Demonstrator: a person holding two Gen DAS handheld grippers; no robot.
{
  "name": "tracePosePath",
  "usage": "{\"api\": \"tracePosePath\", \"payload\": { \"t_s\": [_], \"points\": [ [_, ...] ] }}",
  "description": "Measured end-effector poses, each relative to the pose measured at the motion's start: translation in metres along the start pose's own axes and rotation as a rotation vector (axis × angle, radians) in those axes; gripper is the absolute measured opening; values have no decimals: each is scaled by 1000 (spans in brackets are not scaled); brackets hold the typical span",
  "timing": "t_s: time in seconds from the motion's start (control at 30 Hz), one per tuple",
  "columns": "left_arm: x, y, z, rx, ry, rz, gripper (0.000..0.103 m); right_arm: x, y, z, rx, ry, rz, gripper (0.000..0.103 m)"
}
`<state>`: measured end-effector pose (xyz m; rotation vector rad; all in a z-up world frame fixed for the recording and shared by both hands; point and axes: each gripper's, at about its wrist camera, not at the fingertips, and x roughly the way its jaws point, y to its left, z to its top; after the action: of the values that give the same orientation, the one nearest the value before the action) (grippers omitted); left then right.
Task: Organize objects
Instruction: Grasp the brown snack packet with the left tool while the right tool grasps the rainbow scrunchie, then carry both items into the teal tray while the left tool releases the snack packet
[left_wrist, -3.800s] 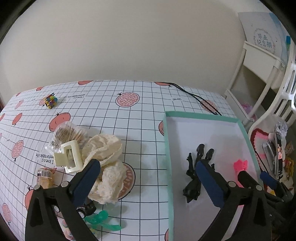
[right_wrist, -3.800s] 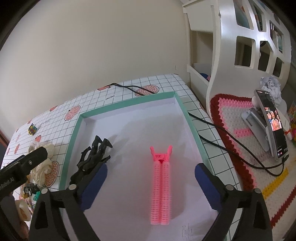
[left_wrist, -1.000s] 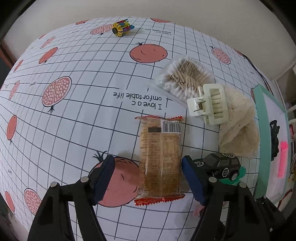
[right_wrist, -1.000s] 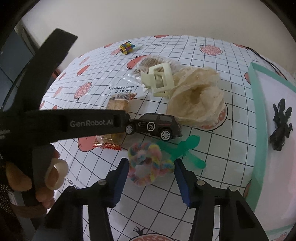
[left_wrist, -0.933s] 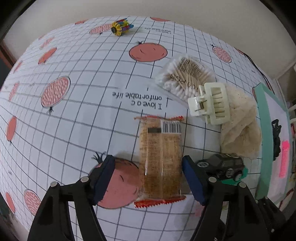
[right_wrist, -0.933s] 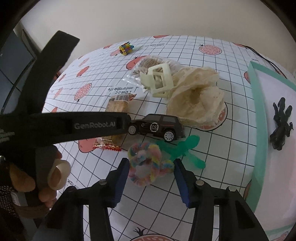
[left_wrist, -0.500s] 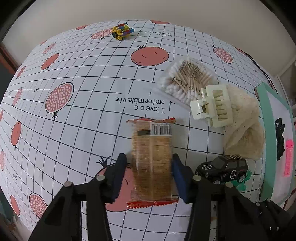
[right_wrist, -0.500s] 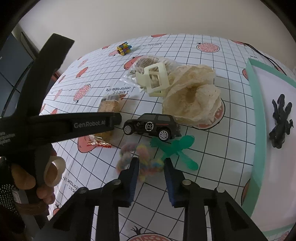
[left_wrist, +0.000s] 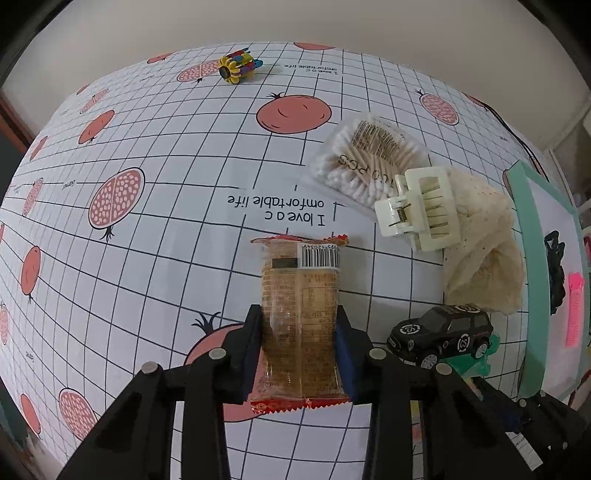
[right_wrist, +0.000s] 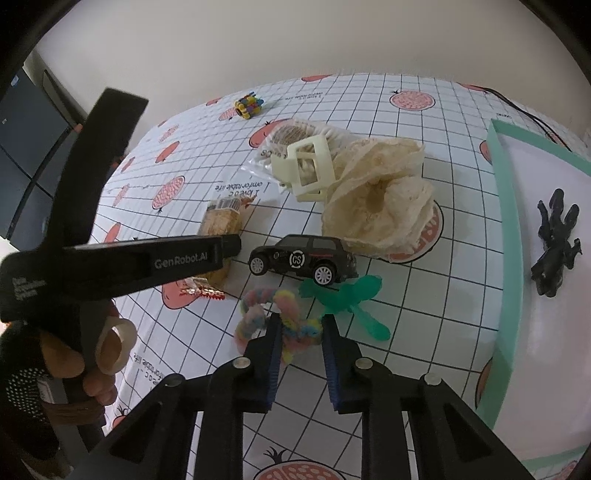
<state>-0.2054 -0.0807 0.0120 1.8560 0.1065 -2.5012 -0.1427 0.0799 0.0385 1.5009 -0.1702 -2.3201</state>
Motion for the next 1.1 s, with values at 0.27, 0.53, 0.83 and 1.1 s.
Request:
{"api": "tracePosePath", "payload": {
  "t_s": [0.27,0.53,0.83,1.1],
  "points": [
    [-4,10,5,-12,0,12,38,-10,-1,3,3,-37,13,22],
    [-28,-13,-27,-14,-30,27,38,-20,-5,5,19,-74,15,22],
    [-33,-17,-15,-6,-56,35,38,-34,-15,8,46,-120,9,22],
    [-47,-20,-11,-15,-113,53,38,-61,-44,14,111,-207,-46,22]
  ]
}}
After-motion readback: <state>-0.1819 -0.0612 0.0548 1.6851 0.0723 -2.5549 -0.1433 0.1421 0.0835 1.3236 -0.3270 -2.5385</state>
